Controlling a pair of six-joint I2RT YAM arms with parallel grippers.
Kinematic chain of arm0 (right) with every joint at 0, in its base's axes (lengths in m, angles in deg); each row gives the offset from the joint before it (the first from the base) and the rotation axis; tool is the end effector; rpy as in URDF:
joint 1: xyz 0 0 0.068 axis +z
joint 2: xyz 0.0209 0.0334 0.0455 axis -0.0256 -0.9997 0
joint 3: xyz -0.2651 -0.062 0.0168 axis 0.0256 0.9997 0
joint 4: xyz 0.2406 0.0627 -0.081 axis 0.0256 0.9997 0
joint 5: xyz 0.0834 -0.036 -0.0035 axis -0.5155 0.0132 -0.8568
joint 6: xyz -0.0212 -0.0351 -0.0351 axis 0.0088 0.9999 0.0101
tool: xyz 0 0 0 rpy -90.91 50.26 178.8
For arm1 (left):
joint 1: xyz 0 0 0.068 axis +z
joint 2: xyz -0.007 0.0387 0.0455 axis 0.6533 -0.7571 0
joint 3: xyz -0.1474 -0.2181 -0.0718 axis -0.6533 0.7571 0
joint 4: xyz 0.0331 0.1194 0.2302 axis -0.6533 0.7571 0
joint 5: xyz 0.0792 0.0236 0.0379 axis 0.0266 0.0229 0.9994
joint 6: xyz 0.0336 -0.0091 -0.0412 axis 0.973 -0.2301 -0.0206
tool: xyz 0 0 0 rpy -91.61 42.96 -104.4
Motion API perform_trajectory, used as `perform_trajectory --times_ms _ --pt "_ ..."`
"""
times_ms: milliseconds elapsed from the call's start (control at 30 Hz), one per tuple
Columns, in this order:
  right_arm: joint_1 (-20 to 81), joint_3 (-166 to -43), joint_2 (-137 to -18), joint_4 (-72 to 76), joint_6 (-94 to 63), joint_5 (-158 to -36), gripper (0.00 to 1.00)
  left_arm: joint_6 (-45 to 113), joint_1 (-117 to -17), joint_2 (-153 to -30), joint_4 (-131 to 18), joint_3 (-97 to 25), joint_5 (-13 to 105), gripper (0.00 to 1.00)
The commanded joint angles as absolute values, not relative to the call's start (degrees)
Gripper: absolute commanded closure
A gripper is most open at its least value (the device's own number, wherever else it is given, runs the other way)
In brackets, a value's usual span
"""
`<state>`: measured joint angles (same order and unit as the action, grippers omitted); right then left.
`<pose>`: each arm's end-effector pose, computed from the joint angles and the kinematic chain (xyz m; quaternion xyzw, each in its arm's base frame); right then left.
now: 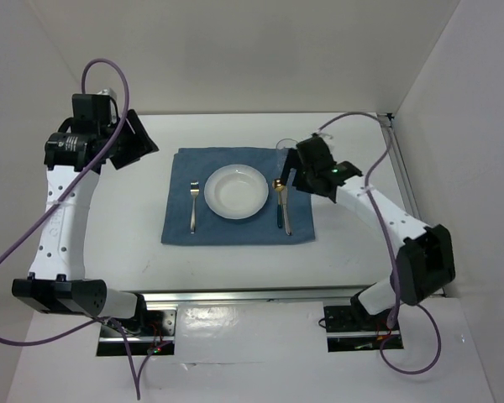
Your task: Set the dinner table for one person
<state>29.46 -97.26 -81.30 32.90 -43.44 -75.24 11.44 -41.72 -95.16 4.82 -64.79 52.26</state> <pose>0.2877 0.1436 0.2835 0.0970 0.9228 0.0907 0.3617 0.2639 -0.0054 0.4533 -0.2478 0.8606 -0.1468 0.4199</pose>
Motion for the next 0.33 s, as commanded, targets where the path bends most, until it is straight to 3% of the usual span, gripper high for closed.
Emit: perform_trajectory --times_ms 0,300 --pt "23.0 -100.8 -75.8 44.3 -47.2 -67.6 0.0 13.5 -41.4 -94.6 2.9 -64.4 51.3 0.3" --pt "12.2 -98.4 -67.2 50.2 -45.8 -62.6 0.01 14.5 -41.4 -96.3 1.3 -63.2 51.4 0.3"
